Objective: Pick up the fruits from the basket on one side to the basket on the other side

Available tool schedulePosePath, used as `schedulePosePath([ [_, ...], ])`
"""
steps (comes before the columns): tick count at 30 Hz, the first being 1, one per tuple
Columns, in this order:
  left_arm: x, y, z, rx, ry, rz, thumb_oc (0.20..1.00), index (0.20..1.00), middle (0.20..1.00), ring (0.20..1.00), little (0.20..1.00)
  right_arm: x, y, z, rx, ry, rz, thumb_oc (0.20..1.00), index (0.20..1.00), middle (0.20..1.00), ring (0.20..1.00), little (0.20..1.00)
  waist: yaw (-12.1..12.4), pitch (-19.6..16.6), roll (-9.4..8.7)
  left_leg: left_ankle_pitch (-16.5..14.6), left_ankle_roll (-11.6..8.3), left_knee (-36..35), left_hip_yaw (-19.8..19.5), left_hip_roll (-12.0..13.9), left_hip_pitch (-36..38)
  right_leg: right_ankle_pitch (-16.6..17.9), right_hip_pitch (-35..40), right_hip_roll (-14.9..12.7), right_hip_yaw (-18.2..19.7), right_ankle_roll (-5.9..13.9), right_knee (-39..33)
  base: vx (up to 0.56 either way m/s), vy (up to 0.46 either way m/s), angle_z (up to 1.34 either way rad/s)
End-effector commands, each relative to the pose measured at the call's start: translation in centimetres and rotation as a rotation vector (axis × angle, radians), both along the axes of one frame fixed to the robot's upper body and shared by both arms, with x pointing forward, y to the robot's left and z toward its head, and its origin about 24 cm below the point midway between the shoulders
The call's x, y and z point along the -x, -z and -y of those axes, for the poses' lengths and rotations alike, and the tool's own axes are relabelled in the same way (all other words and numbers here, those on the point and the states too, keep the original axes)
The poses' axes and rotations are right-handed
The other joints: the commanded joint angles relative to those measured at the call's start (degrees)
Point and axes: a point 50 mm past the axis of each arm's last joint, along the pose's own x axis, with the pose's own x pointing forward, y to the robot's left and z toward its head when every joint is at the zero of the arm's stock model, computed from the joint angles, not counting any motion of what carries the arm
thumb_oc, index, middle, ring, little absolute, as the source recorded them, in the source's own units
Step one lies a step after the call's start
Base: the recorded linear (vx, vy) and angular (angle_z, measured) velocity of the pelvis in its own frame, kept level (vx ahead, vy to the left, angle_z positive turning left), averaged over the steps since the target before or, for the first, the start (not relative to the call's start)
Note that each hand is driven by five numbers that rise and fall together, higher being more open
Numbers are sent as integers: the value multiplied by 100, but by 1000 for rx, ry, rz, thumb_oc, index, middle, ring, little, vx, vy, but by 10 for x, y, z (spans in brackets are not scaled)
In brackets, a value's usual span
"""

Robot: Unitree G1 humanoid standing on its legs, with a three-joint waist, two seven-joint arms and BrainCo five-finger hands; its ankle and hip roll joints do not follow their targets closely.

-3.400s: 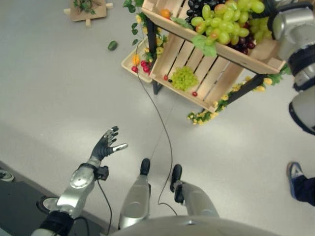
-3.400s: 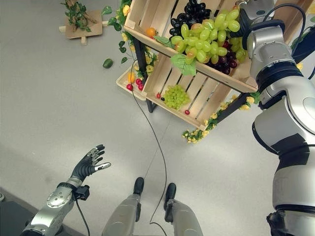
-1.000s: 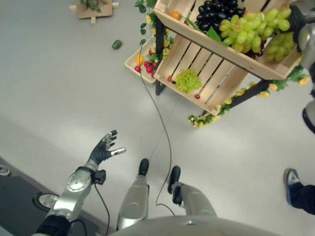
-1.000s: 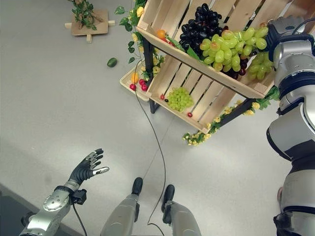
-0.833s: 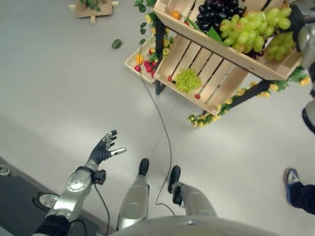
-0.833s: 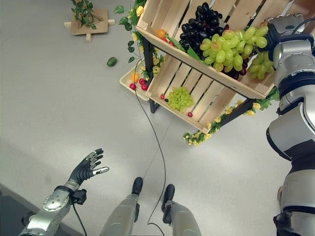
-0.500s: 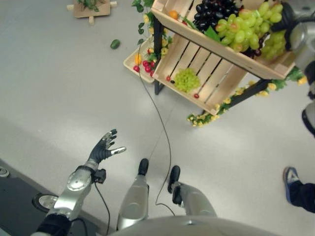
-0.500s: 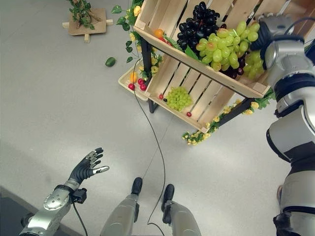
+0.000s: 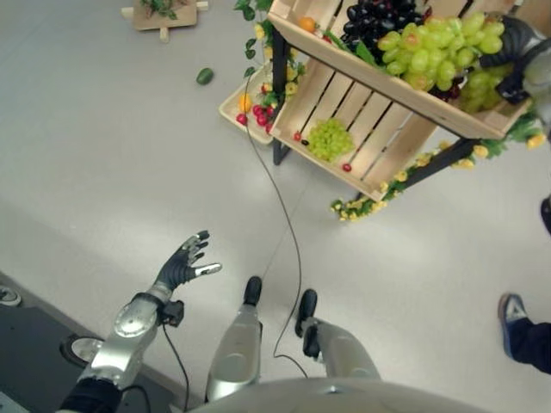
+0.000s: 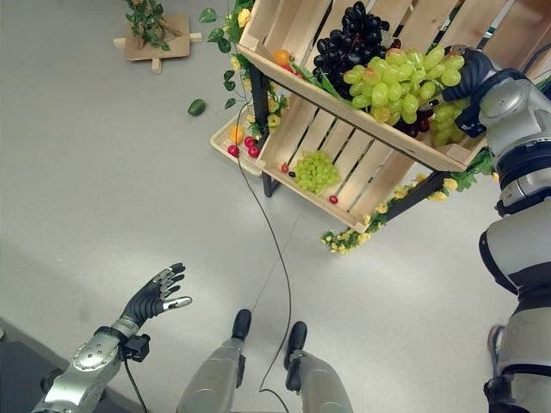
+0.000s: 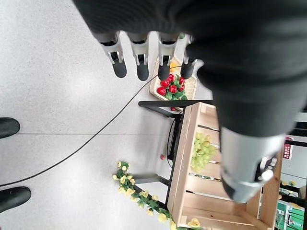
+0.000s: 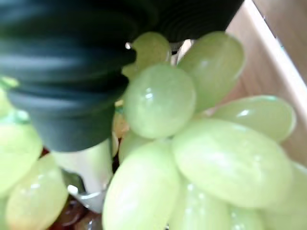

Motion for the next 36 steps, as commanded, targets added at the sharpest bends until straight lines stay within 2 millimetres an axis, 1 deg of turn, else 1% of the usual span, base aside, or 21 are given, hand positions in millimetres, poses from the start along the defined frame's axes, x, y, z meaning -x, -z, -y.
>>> schedulePosePath([
  [1, -7, -31, -3, -11, 43, 143, 1000, 1000, 1000, 1000, 1000, 10, -29, 0, -4, -60, 94, 1000, 1000, 1000, 1000, 1000, 5, 71, -162, -109, 65, 173, 8, -130, -62, -176, 255, -289, -15, 667, 458, 0, 0, 0],
  [3, -7, -31, -3, -12, 46, 145, 1000, 1000, 1000, 1000, 1000, 12, -38, -3, 23, -77, 113, 1000, 1000, 1000, 1000, 1000, -2, 73, -171, -111, 60, 176, 4, -136, -62, -177, 255, -289, -17, 668, 457, 0, 0, 0],
  [4, -6, -31, -4, -13, 42, 143, 1000, 1000, 1000, 1000, 1000, 15, -47, -6, 44, -91, 139, 1000, 1000, 1000, 1000, 1000, -18, 71, -173, -111, 58, 182, 7, -134, -62, -178, 254, -294, -20, 670, 463, 0, 0, 0],
  [5, -6, -31, -4, -13, 42, 143, 1000, 1000, 1000, 1000, 1000, 15, -47, -6, 44, -91, 139, 1000, 1000, 1000, 1000, 1000, -18, 72, -172, -112, 58, 182, 7, -134, -62, -178, 254, -294, -21, 670, 463, 0, 0, 0],
  [6, -5, -29, -5, -13, 37, 142, 1000, 1000, 1000, 1000, 1000, 20, -59, -8, 65, -101, 193, 1000, 1000, 1000, 1000, 1000, -43, 76, -185, -108, 53, 184, 16, -127, -60, -171, 260, -298, -21, 675, 457, 0, 0, 0],
  [9, -4, -29, -5, -18, 40, 140, 1000, 1000, 1000, 1000, 1000, 25, -67, -14, 106, -146, 216, 1000, 1000, 1000, 1000, 1000, -78, 76, -210, -108, 49, 188, 24, -116, -54, -167, 260, -289, -8, 676, 455, 0, 0, 0],
  [11, -3, -29, -5, -21, 44, 137, 1000, 1000, 1000, 1000, 1000, 28, -69, -17, 109, -179, 227, 1000, 1000, 1000, 1000, 1000, -100, 82, -225, -116, 46, 199, 29, -110, -50, -162, 257, -288, -8, 676, 459, 0, 0, 0],
  [18, 1, -30, -9, -31, 54, 131, 1000, 1000, 1000, 1000, 1000, 37, -80, -13, 136, -182, 245, 1000, 1000, 1000, 1000, 1000, -138, 57, -279, -129, 38, 209, 44, -104, -49, -140, 285, -281, 5, 684, 415, 0, 0, 0],
  [21, 3, -30, -11, -36, 55, 125, 1000, 1000, 1000, 1000, 1000, 43, -84, -8, 132, -184, 264, 1000, 1000, 1000, 1000, 1000, -172, 36, -297, -129, 39, 202, 49, -99, -35, -129, 294, -278, 8, 687, 404, 0, 0, 0],
  [23, 5, -29, -11, -39, 62, 117, 1000, 1000, 1000, 1000, 1000, 49, -90, -7, 162, -185, 274, 1000, 1000, 1000, 1000, 1000, -204, 20, -309, -128, 35, 183, 60, -95, -20, -120, 298, -270, 20, 693, 392, 0, 0, 0],
  [31, 7, -27, -12, -46, 66, 103, 1000, 1000, 1000, 1000, 1000, 53, -91, -6, 179, -191, 273, 1000, 1000, 1000, 1000, 1000, -248, -14, -353, -144, 31, 177, 97, -70, 5, -106, 298, -248, 55, 701, 377, 0, 0, 0],
  [36, 7, -27, -11, -43, 65, 105, 1000, 1000, 1000, 1000, 1000, 53, -91, -4, 175, -185, 279, 1000, 1000, 1000, 1000, 1000, -265, -12, -345, -146, 34, 165, 113, -58, 15, -93, 293, -238, 75, 712, 376, 2, -1, -2],
])
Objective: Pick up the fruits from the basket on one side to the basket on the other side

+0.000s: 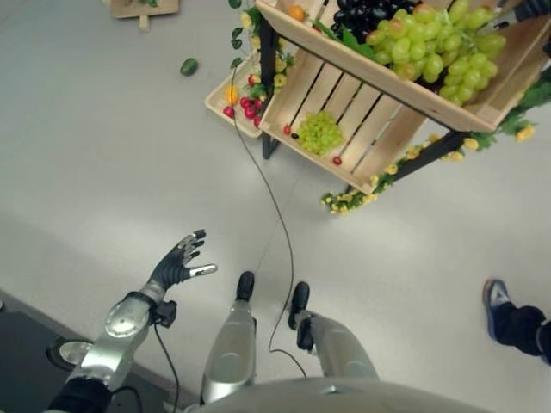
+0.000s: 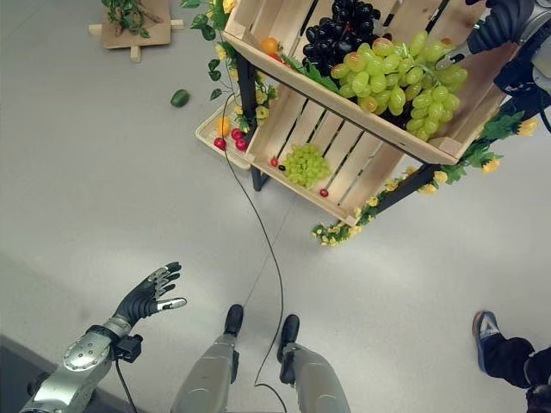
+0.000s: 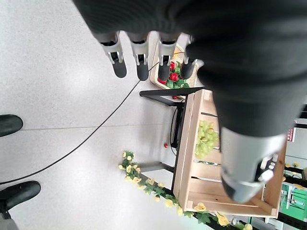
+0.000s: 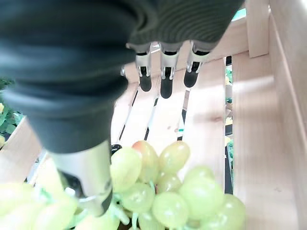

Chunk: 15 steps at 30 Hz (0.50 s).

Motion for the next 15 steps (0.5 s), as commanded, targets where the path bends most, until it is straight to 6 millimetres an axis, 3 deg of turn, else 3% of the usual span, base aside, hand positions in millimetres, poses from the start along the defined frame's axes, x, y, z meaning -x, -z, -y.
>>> schedulePosePath([
  [1, 7, -19, -1, 9, 36, 87, 1000, 1000, 1000, 1000, 1000, 16, -26, 5, -7, -7, 108, 1000, 1000, 1000, 1000, 1000, -1, -238, -156, -147, 30, 170, 84, -59, -59, -111, 232, -240, 38, 698, 377, 7, -5, -6],
  [7, 6, -22, -1, 11, 45, 96, 1000, 1000, 1000, 1000, 1000, 17, -19, -7, -73, -137, 88, 1000, 1000, 1000, 1000, 1000, -18, -236, -146, -158, 30, 193, 87, -49, -64, -123, 215, -237, 55, 698, 404, 1, -2, -2],
  [11, 5, -25, 3, 34, 61, 121, 1000, 1000, 1000, 1000, 1000, 19, 10, -23, -273, -393, 30, 1000, 1000, 1000, 1000, 1000, -64, -259, -88, -170, 38, 213, 78, -56, -70, -139, 207, -254, 45, 696, 413, 0, 0, 0],
  [14, 4, -27, 2, 37, 55, 137, 1000, 1000, 1000, 1000, 1000, 23, 38, -26, -413, -511, -8, 1000, 1000, 1000, 1000, 1000, -58, -279, -90, -173, 48, 215, 51, -67, -76, -158, 195, -271, 12, 693, 442, 0, -3, 1],
  [15, 3, -27, 2, 35, 57, 136, 1000, 1000, 1000, 1000, 1000, 24, 39, -25, -416, -509, -8, 1000, 1000, 1000, 1000, 1000, -46, -281, -102, -173, 48, 215, 51, -67, -77, -159, 194, -272, 12, 693, 442, 0, 0, 0],
])
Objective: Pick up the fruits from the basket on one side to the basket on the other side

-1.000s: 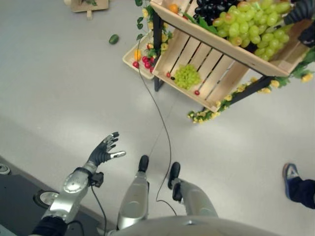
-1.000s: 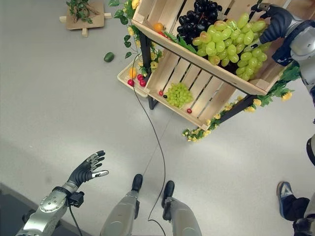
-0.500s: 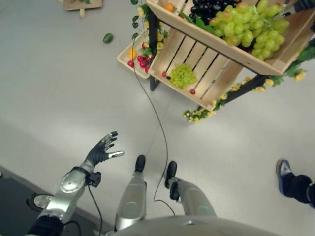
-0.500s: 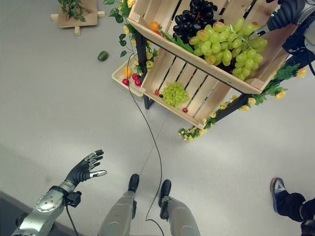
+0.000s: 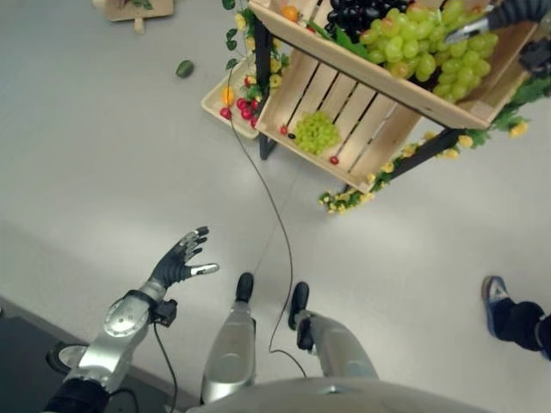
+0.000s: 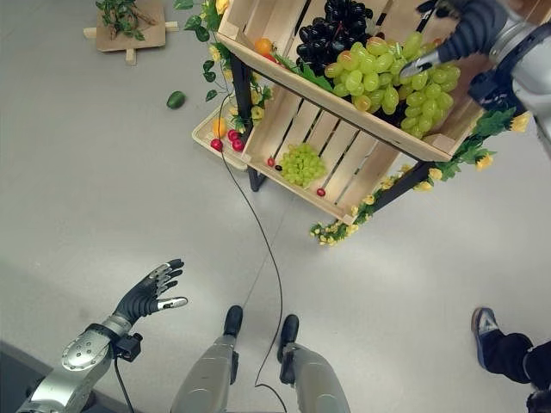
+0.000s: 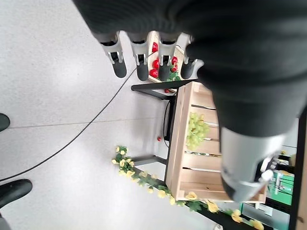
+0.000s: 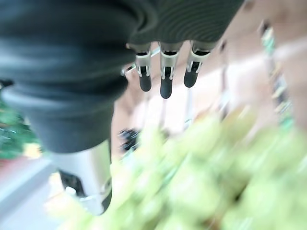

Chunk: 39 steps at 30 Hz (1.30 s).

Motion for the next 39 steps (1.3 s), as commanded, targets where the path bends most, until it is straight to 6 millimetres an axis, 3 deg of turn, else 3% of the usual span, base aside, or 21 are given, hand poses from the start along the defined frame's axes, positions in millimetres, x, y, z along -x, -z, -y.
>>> schedulePosePath([
  [1, 4, -16, -7, 18, -1, 87, 1000, 1000, 1000, 1000, 1000, 11, 3, -3, -72, -114, 4, 1000, 1000, 1000, 1000, 1000, -58, -269, -78, -178, 50, 216, -14, -75, -101, -179, 194, -277, -32, 688, 439, 0, 0, 0],
  [5, 5, -16, -8, 24, -6, 90, 1000, 1000, 1000, 1000, 1000, 18, 26, -12, -87, -204, -64, 1000, 1000, 1000, 1000, 1000, -54, -296, -64, -200, 54, 234, -15, -85, -85, -196, 221, -287, -45, 685, 447, -2, -6, -2],
  [6, 5, -16, -7, 21, 2, 91, 1000, 1000, 1000, 1000, 1000, 23, 43, -19, -108, -275, -126, 1000, 1000, 1000, 1000, 1000, -56, -314, -61, -208, 54, 255, -20, -96, -79, -194, 239, -297, -59, 685, 445, -9, -12, -4],
  [8, 5, -16, -6, 23, 9, 89, 1000, 1000, 1000, 1000, 1000, 29, 62, -24, -139, -335, -191, 1000, 1000, 1000, 1000, 1000, -65, -332, -48, -211, 54, 257, -20, -97, -59, -196, 264, -309, -74, 682, 434, 0, 0, 0],
  [10, 6, -16, -7, 17, 17, 88, 1000, 1000, 1000, 1000, 1000, 33, 67, -29, -127, -369, -217, 1000, 1000, 1000, 1000, 1000, -59, -349, -55, -210, 52, 257, -21, -101, -52, -197, 282, -308, -80, 684, 421, 0, 0, 0],
  [11, 7, -14, -6, 18, 19, 79, 1000, 1000, 1000, 1000, 1000, 40, 86, -32, -159, -405, -274, 1000, 1000, 1000, 1000, 1000, -64, -382, -55, -217, 53, 257, -30, -111, -23, -194, 320, -309, -93, 683, 399, 0, 0, 0],
  [12, 7, -14, -5, 17, 26, 80, 1000, 1000, 1000, 1000, 1000, 42, 93, -34, -172, -425, -296, 1000, 1000, 1000, 1000, 1000, -73, -396, -48, -219, 52, 261, -27, -113, -16, -191, 338, -311, -96, 686, 390, 0, 0, 0],
  [22, 9, -3, -3, 23, 17, 49, 1000, 1000, 1000, 1000, 1000, 68, 151, -64, -308, -622, -515, 1000, 1000, 1000, 1000, 1000, -63, -611, -26, -264, 35, 198, -12, -120, 278, -172, 673, -318, -149, 668, 131, 9, -6, 2],
  [29, 13, 2, -2, 31, -3, 44, 1000, 1000, 1000, 1000, 1000, 86, 179, -81, -394, -709, -595, 1000, 1000, 1000, 1000, 1000, -84, -862, -42, -335, 42, 98, 30, -135, 631, -150, 1059, -289, -141, 674, -95, 55, -7, 1],
  [34, 19, 7, -6, 34, -54, 39, 1000, 1000, 1000, 1000, 1000, 103, 200, -73, -508, -619, -551, 1000, 1000, 1000, 1000, 1000, -171, -1086, -56, -402, 65, -4, 67, -147, 915, -164, 1311, -265, -138, 677, -207, 71, 7, 3],
  [38, 25, 13, -12, 39, -124, 40, 1000, 1000, 1000, 1000, 1000, 116, 223, -57, -612, -427, -476, 1000, 1000, 1000, 1000, 1000, -283, -1259, -20, -406, 76, -160, 127, -130, 1101, -163, 1450, -243, -111, 687, -323, 62, 18, -4],
  [39, 30, 16, -15, 32, -160, 35, 1000, 1000, 1000, 1000, 1000, 125, 241, -46, -701, -311, -455, 1000, 1000, 1000, 1000, 1000, -351, -1357, 3, -411, 86, -248, 171, -117, 1206, -147, 1516, -221, -96, 695, -401, 63, 19, 1],
])
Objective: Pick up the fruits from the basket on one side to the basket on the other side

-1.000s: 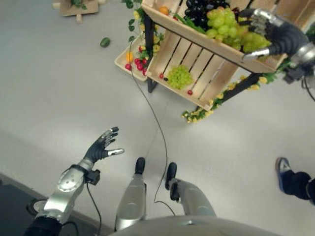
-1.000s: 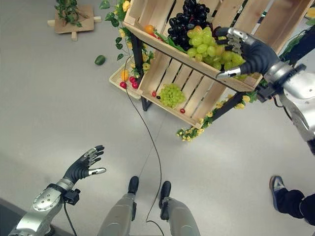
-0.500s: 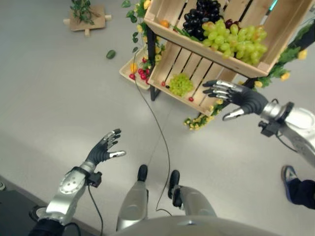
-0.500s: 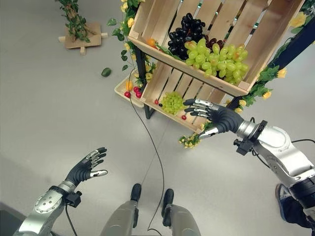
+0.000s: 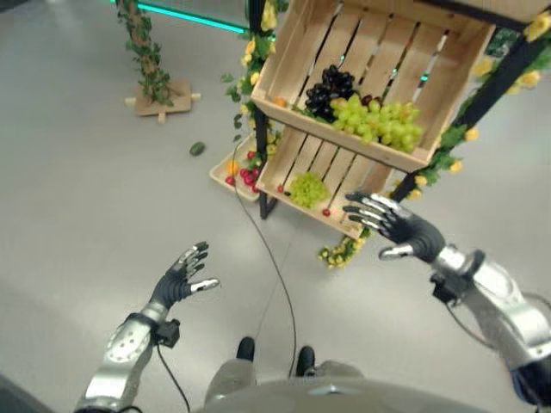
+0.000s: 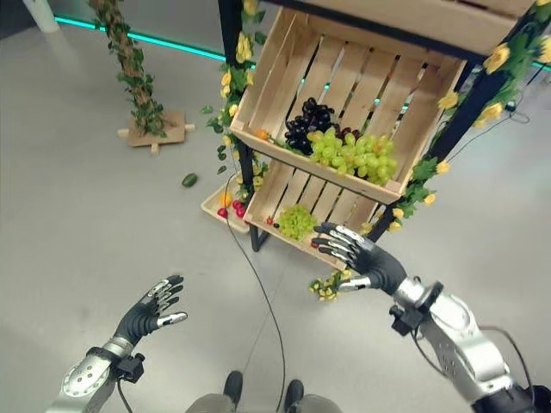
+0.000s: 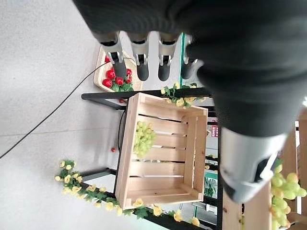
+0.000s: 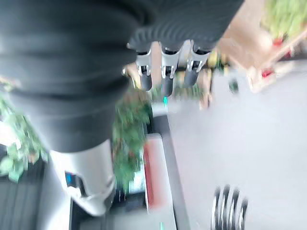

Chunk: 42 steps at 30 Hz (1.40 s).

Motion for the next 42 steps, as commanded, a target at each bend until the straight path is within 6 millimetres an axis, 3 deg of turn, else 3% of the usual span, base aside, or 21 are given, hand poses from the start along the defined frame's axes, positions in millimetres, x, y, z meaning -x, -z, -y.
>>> schedulePosePath([
  [1, 2, -10, -16, -67, -58, 81, 1000, 1000, 1000, 1000, 1000, 6, -3, 8, -15, 160, 121, 1000, 1000, 1000, 1000, 1000, -110, -174, -150, -414, 42, 221, 146, -93, 48, 90, 497, -173, -65, 605, -279, 77, 27, -9],
  [8, 17, -2, -16, -40, -138, 79, 1000, 1000, 1000, 1000, 1000, 33, 47, 25, 9, 412, -31, 1000, 1000, 1000, 1000, 1000, -285, -396, -87, -453, 72, 46, 368, -29, 356, 140, 628, -104, 135, 622, -351, 32, 22, -22],
  [14, 21, -3, -14, -22, -165, 101, 1000, 1000, 1000, 1000, 1000, 45, 70, 29, 103, 472, -116, 1000, 1000, 1000, 1000, 1000, -354, -461, -48, -507, 93, 33, 462, -16, 512, 129, 691, -75, 251, 623, -340, 20, 10, -11],
  [18, 19, 1, -8, -20, -177, 105, 1000, 1000, 1000, 1000, 1000, 55, 98, 27, 141, 516, -229, 1000, 1000, 1000, 1000, 1000, -369, -498, -16, -522, 101, 11, 471, 5, 615, 76, 741, -47, 326, 617, -291, 5, 2, -6],
  [24, 25, 5, -8, -30, -184, 82, 1000, 1000, 1000, 1000, 1000, 54, 101, 22, 144, 505, -235, 1000, 1000, 1000, 1000, 1000, -338, -492, -2, -541, 95, 63, 385, 26, 636, -38, 724, -20, 278, 592, -91, -4, -22, 3],
  [31, 21, 0, -11, -39, -178, 110, 1000, 1000, 1000, 1000, 1000, 46, 95, 24, 184, 494, -192, 1000, 1000, 1000, 1000, 1000, -81, -177, -63, -467, -49, 525, -26, 92, 247, -215, 670, 32, -66, 441, 37, -99, -88, 23],
  [32, 17, -2, -10, -37, -172, 120, 1000, 1000, 1000, 1000, 1000, 43, 91, 26, 208, 494, -170, 1000, 1000, 1000, 1000, 1000, -3, -51, -64, -352, -96, 542, -124, 103, 95, -223, 637, 37, -161, 413, 9, -354, -54, 58],
  [33, 3, -8, -6, -37, -151, 163, 1000, 1000, 1000, 1000, 1000, 35, 83, 33, 230, 518, -122, 1000, 1000, 1000, 1000, 1000, 100, 205, 9, 70, -274, 401, -439, 117, -295, -273, 491, -2, -561, 374, -37, -477, -30, 72],
  [34, -5, -11, -4, -41, -145, 185, 1000, 1000, 1000, 1000, 1000, 31, 79, 37, 252, 538, -98, 1000, 1000, 1000, 1000, 1000, 139, 320, 60, 375, -361, 302, -461, 169, -574, -282, 373, -60, -767, 371, -15, -470, 26, 150],
  [36, -15, -15, -4, -40, -155, 213, 1000, 1000, 1000, 1000, 1000, 23, 71, 42, 288, 569, -53, 1000, 1000, 1000, 1000, 1000, 119, 400, 76, 238, -295, 539, -96, 139, -772, -189, 155, -246, -1052, 401, 50, -232, 34, 185],
  [37, -16, -15, -4, -39, -155, 215, 1000, 1000, 1000, 1000, 1000, 23, 71, 42, 288, 570, -52, 1000, 1000, 1000, 1000, 1000, 110, 391, 82, 253, -290, 549, -106, 136, -804, -167, 135, -246, -1063, 403, 42, -208, -13, 130],
  [38, -20, -14, -1, -29, -163, 219, 1000, 1000, 1000, 1000, 1000, 20, 69, 47, 312, 607, -34, 1000, 1000, 1000, 1000, 1000, -32, 343, 73, -119, -173, 954, 839, 348, -710, -115, 102, -383, -1501, 430, -5, -205, -9, 89],
  [40, -24, -14, 0, -15, -183, 230, 1000, 1000, 1000, 1000, 1000, 21, 69, 50, 304, 644, -32, 1000, 1000, 1000, 1000, 1000, -243, 275, 127, -665, -178, 1315, 1752, 698, -391, -232, 187, -430, -1898, 444, -59, -141, -24, 140],
  [42, -26, -15, -1, -5, -200, 243, 1000, 1000, 1000, 1000, 1000, 22, 68, 50, 291, 668, -27, 1000, 1000, 1000, 1000, 1000, -378, 226, 185, -918, -214, 1299, 2302, 826, -2, -197, 144, -487, -2225, 377, -109, -104, 16, 222],
])
